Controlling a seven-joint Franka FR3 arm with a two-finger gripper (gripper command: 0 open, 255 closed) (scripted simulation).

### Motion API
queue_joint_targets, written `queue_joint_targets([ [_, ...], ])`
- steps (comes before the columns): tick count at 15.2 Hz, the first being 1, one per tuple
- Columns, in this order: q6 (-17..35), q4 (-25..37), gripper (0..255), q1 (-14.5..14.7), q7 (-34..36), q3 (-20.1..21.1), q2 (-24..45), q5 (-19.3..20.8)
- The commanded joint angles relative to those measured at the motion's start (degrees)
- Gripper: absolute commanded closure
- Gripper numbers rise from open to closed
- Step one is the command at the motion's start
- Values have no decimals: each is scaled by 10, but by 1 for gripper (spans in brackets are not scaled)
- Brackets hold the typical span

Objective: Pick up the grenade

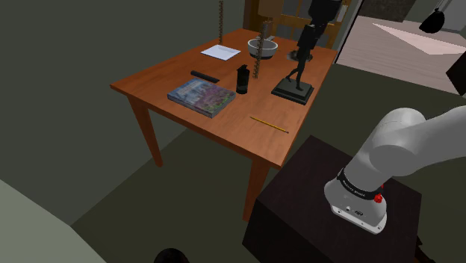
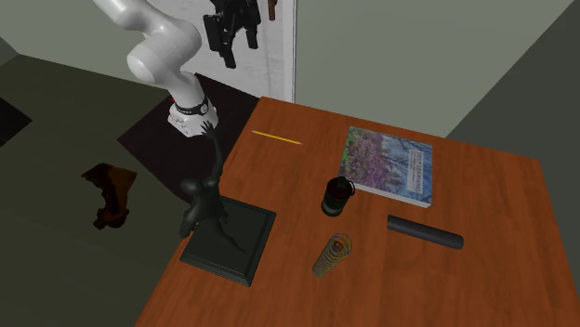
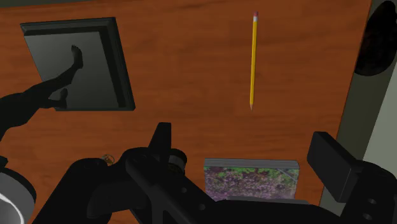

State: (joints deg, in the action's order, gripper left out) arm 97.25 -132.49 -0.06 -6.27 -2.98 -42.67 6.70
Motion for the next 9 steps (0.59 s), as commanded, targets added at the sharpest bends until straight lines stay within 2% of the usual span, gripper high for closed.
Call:
queue_joint_targets([
  [1,0,0,0,0,0,0,0,0],
  [9,85,74,0,5,-50,-44,176,-5],
])
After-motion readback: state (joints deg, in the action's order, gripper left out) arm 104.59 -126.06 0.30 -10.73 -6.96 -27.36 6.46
